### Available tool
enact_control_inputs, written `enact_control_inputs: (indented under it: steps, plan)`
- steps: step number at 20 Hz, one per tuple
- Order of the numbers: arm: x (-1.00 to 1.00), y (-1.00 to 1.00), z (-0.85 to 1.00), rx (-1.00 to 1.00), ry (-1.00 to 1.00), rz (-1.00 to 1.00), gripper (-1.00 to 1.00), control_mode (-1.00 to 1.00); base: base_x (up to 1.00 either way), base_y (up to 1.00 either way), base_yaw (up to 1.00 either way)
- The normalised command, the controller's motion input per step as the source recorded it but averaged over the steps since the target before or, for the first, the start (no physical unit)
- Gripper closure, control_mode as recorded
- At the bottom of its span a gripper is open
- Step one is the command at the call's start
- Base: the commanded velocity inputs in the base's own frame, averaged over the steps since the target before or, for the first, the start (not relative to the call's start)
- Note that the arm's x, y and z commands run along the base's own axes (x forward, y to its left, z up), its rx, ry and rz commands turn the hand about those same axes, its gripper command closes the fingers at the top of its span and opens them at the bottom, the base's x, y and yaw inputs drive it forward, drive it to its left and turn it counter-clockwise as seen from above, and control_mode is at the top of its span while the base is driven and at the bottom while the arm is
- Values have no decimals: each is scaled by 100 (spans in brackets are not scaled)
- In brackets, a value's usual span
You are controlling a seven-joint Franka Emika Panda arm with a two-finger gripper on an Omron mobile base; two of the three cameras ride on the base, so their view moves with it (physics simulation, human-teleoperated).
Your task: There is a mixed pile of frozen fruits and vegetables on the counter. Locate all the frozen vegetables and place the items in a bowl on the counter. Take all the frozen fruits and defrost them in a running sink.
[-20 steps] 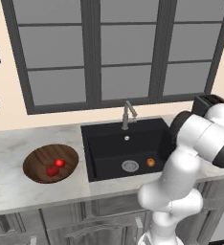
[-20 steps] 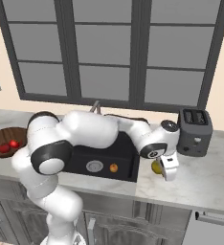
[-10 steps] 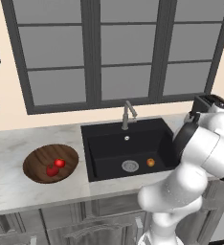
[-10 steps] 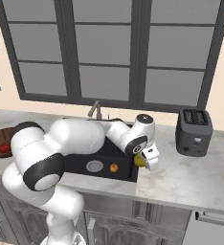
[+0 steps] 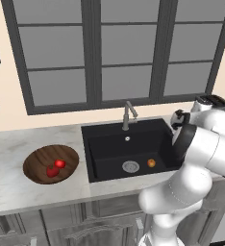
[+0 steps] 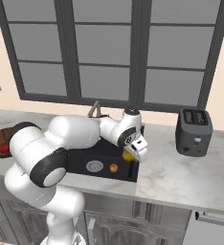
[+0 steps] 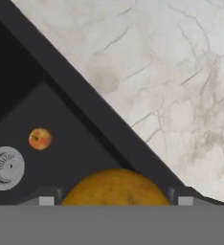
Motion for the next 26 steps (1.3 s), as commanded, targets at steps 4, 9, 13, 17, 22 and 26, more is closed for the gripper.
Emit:
enact_control_inputs:
  steps: [4, 9, 13, 17, 22, 26]
  plan:
    - [26, 46, 0, 0, 13, 20, 100, -100, 0, 0, 0]
    - [22, 46, -3, 0, 12, 21, 100, -100, 0, 0, 0]
    - [17, 41, -17, 0, 9, 22, 100, -100, 0, 0, 0]
    - [16, 39, -28, 0, 8, 22, 100, -100, 0, 0, 0]
    - [14, 36, -36, 0, 6, 19, 100, -100, 0, 0, 0]
    - [23, 32, -40, 0, 5, 17, 100, -100, 0, 0, 0]
